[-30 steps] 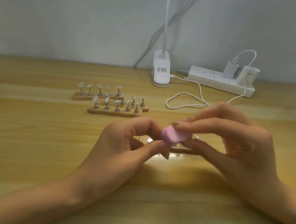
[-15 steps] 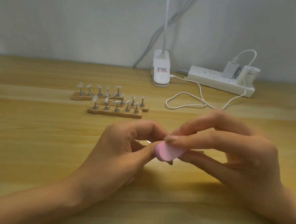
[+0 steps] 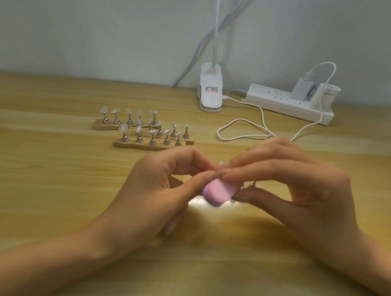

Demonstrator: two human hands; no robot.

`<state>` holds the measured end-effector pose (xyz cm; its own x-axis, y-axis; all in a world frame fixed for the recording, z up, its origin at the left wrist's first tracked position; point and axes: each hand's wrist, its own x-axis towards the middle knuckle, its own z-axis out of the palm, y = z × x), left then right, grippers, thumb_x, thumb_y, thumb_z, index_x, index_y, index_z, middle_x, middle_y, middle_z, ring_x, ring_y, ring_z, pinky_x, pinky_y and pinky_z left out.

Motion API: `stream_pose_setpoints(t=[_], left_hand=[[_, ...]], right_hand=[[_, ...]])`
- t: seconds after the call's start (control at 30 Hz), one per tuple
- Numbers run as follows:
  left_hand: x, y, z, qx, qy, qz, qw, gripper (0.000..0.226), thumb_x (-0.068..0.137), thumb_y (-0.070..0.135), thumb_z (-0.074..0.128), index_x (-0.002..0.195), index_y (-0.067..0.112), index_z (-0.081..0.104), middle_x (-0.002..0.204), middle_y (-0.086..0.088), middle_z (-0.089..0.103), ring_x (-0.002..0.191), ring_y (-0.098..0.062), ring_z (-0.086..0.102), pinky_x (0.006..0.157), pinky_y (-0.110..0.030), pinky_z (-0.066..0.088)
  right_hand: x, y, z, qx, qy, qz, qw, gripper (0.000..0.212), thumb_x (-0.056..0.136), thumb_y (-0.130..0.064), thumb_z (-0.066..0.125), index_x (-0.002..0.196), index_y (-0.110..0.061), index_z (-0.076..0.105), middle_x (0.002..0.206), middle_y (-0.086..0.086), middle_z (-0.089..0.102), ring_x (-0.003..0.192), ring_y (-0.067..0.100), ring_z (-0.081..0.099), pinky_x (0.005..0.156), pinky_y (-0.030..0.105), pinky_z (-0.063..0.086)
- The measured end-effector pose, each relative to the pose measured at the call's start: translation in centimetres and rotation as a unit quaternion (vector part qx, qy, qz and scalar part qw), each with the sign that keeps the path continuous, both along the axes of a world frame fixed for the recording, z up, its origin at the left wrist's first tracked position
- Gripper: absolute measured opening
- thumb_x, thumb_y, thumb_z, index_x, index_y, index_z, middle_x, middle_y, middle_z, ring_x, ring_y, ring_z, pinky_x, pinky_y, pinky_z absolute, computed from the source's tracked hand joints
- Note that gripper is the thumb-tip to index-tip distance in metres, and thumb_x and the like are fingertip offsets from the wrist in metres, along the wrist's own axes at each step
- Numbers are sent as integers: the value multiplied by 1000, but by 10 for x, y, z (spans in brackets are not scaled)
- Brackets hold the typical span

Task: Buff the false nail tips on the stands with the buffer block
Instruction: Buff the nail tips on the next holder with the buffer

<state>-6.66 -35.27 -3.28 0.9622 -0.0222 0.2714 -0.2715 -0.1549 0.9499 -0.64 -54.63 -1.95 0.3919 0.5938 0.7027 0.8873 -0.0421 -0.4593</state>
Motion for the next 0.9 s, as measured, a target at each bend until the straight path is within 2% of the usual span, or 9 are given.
stream_pose_setpoints(t=[0.13,0.2,0.3,0.37,0.5,0.6,0.7,0.8,0.9], left_hand=[[0,1,-1,4,-8,-11,1000,21,82,43,70,83,21,68,77,2,73,35,-30,53,31,-29,36],[-1,1,-2,-5,-11,-23,1000,18,83,41,68,82,24,67,78,0,74,30,-16,44,35,-15,31],[-3,1,-1,-1,-16,-49,999,13,88,37,67,80,27,65,79,-1,75,27,-5,38,38,-10,29],[-3,0,0,5,-21,-54,998,12,87,38,64,79,28,65,78,-1,75,27,-4,38,38,-10,29],[-4,0,0,6,-17,-44,999,14,90,31,68,79,25,64,76,-1,74,28,-6,38,38,-10,29],[-3,-1,1,13,-21,-46,999,14,87,36,67,78,25,64,73,1,73,28,-4,38,39,-9,29],[-2,1,0,3,-13,-34,999,17,89,35,70,78,23,64,76,0,74,27,-5,37,38,-11,29],[-2,-1,2,15,-20,-52,998,14,89,34,69,78,28,63,72,5,73,28,-3,38,39,-9,28],[-1,0,1,2,-12,-45,999,14,90,28,67,77,30,64,75,1,74,27,-6,38,37,-11,29]], right_hand=[[-3,-5,1,-4,-27,37,999,18,83,-15,78,101,-15,74,103,-4,73,95,16,68,81,38,51],[4,-9,2,25,-10,-2,1000,25,84,-17,78,108,-20,70,104,-4,70,97,20,68,81,42,52],[10,-7,0,29,9,-36,999,25,86,-20,74,110,-22,68,104,-3,66,99,20,67,83,39,52],[10,-5,-1,7,3,-17,1000,22,88,-21,73,109,-22,70,100,-4,65,94,19,67,79,32,52],[9,-7,0,8,13,-24,1000,21,87,-18,72,108,-19,70,103,1,65,97,20,67,80,34,52],[9,-6,-2,-17,6,-4,1000,20,89,-18,72,109,-16,73,103,1,65,93,16,67,77,26,51],[10,-6,-2,3,18,-14,1000,21,88,-17,70,110,-19,70,103,2,66,94,21,67,77,36,53],[11,-6,-2,-8,3,-4,1000,20,90,-17,71,109,-19,71,104,-1,66,92,20,67,74,31,52],[11,-6,-2,13,16,-25,999,22,89,-16,72,111,-19,69,106,0,65,98,20,67,80,36,53]])
